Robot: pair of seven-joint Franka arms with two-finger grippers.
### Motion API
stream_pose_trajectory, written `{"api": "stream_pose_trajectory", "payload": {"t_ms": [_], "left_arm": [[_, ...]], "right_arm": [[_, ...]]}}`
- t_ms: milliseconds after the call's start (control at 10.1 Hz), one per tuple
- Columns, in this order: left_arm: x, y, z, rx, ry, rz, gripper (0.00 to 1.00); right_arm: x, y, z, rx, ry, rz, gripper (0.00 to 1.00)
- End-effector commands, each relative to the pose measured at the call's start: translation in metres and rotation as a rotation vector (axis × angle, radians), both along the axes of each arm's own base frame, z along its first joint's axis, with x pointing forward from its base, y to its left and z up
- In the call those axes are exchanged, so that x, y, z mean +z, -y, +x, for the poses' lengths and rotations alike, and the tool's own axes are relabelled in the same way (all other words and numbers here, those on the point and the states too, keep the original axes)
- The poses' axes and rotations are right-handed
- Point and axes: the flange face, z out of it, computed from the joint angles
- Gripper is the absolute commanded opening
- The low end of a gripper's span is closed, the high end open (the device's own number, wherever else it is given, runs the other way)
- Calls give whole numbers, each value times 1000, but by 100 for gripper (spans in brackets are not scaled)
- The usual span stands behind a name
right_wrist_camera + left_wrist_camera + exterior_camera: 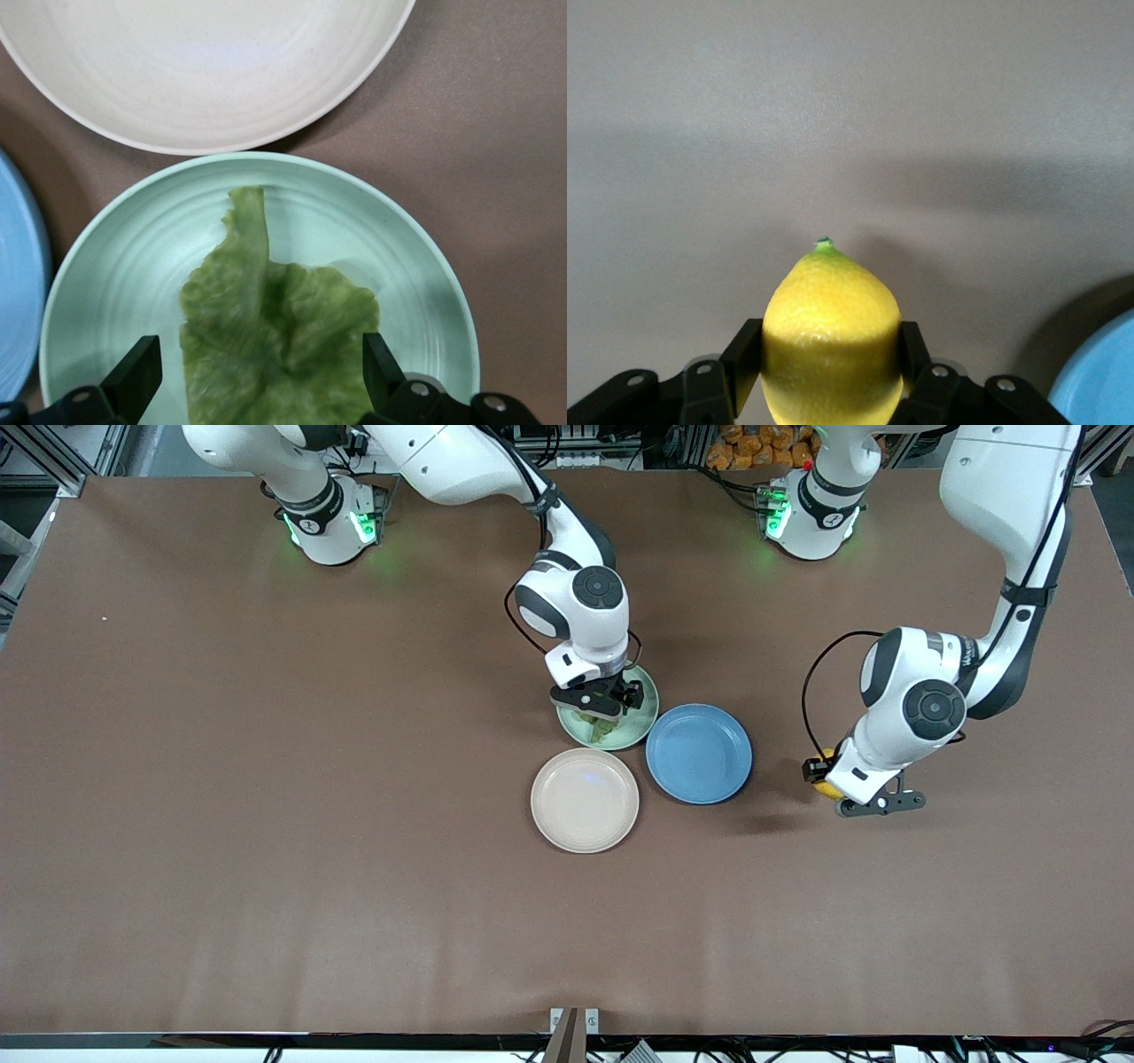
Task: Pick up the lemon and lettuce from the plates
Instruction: 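Grasp the lettuce with the right gripper while the left gripper releases the lemon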
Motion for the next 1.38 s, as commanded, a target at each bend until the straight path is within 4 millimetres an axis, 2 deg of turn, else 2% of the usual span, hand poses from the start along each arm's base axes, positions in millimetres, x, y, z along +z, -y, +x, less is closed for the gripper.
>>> {"api": "stream_pose_trajectory", "payload": {"t_ms": [0,99,197,395,493,592,789,987,1184,1283], "left_arm": [[-15,-1,1,10,15,10,7],[-18,-1,2,8,14,9,69],[-19,-2,2,4,14,10,100],[-16,-3,4,8,20,10,100],[-8,-6,7,11,36,10,100],[4,-8,9,20,56,10,100],[39,-14,15,53,115,1,100],[88,-15,16,109,194,-4,100],[124,-17,7,120,230,2,100],[137,-19,-10,117,208,21,100]], "right_arm": [[-13,-5,1,-5,28,-2,95],[-13,-5,1,-4,29,-2,87],[-13,-5,1,-6,29,-2,72],[-13,-5,2,21,53,-20,32],[-13,-5,2,39,68,-33,16],[-11,-6,2,42,70,-31,7],[2,-9,6,43,76,-23,0],[33,-4,17,32,73,-29,0],[91,21,43,31,38,-46,0],[128,42,59,27,0,-25,0]]}}
